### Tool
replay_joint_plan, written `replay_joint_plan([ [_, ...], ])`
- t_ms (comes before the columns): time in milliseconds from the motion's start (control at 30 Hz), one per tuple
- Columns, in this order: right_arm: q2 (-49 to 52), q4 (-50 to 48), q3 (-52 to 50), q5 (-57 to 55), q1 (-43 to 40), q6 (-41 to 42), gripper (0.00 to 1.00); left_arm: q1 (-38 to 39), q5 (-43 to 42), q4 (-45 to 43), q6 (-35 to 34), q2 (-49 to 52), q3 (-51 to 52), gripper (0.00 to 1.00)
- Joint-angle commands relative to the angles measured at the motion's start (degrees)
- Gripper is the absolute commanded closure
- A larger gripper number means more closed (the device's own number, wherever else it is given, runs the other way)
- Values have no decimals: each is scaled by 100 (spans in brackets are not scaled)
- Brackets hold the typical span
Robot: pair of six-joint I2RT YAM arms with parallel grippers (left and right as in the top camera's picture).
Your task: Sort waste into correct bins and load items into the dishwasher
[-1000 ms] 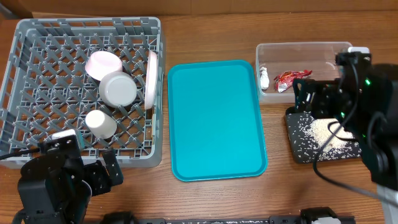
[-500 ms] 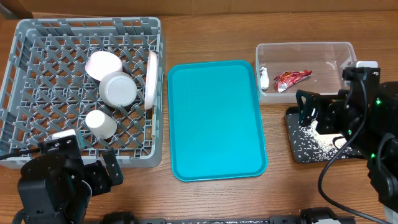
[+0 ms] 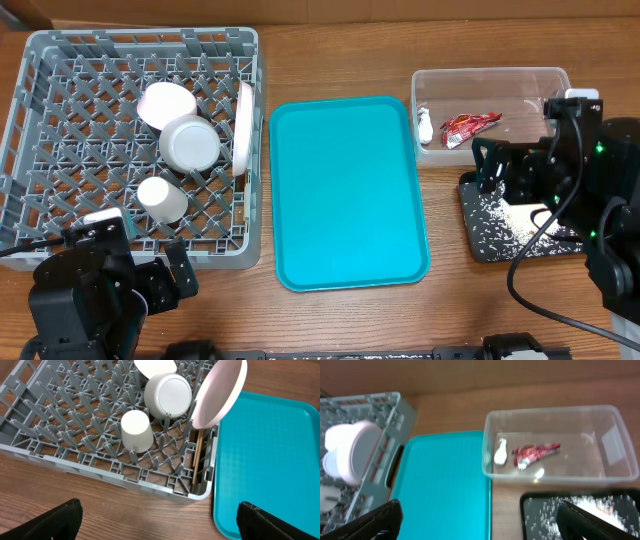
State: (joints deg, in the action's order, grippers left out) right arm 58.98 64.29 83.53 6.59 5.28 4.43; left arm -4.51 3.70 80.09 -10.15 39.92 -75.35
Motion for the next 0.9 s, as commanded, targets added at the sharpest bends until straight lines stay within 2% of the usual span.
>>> replay_joint_plan([
  [0, -295, -319, -269, -103, -22, -42, 0, 4, -31, -17, 48, -7, 35, 0],
  [367, -1884, -3091, -2887, -173, -50, -35, 0, 4, -31, -17, 48, -7, 35, 0],
  [700, -3215, -4918, -5125, -249, -280, -37, 0, 4, -31, -17, 48, -7, 35, 0],
  [867, -3626, -5525, -5672, -271, -280, -42, 0, 4, -31, -17, 48, -7, 35, 0],
])
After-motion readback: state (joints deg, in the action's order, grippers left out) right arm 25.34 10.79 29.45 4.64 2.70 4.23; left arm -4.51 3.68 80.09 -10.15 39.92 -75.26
